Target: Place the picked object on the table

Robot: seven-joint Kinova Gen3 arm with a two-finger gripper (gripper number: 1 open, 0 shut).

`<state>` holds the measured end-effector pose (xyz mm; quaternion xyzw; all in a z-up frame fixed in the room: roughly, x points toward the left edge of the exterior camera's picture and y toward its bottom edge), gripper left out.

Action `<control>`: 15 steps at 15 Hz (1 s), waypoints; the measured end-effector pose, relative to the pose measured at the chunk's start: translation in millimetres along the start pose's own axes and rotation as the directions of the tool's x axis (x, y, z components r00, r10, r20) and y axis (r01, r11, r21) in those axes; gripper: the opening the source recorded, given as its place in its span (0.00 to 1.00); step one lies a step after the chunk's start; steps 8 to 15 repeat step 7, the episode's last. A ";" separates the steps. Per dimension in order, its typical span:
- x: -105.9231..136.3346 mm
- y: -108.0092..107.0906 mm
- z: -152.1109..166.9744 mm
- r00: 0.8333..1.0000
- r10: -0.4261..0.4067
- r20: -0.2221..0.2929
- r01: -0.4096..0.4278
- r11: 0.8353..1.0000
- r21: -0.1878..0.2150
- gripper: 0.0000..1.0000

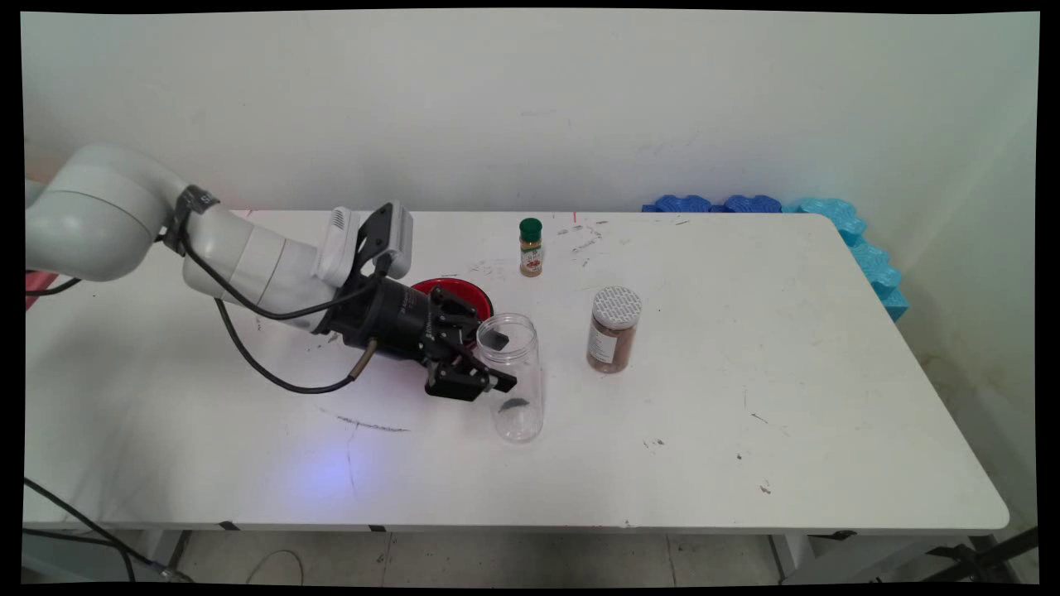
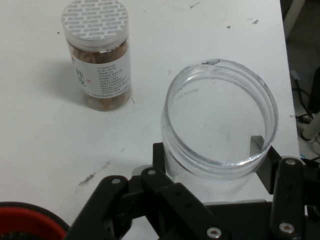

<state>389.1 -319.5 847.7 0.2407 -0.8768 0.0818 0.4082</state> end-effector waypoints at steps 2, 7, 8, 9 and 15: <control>-1.5 0.2 1.4 1.000 -0.002 0.001 0.002 1.000 0.000 0.00; -2.5 0.6 3.4 1.000 -0.015 -0.006 0.015 1.000 -0.004 1.00; -2.5 0.6 3.4 1.000 -0.015 -0.006 0.015 1.000 -0.004 1.00; -2.5 0.6 3.4 1.000 -0.015 -0.006 0.015 1.000 -0.004 1.00; -2.5 0.6 3.4 1.000 -0.015 -0.006 0.015 1.000 -0.004 1.00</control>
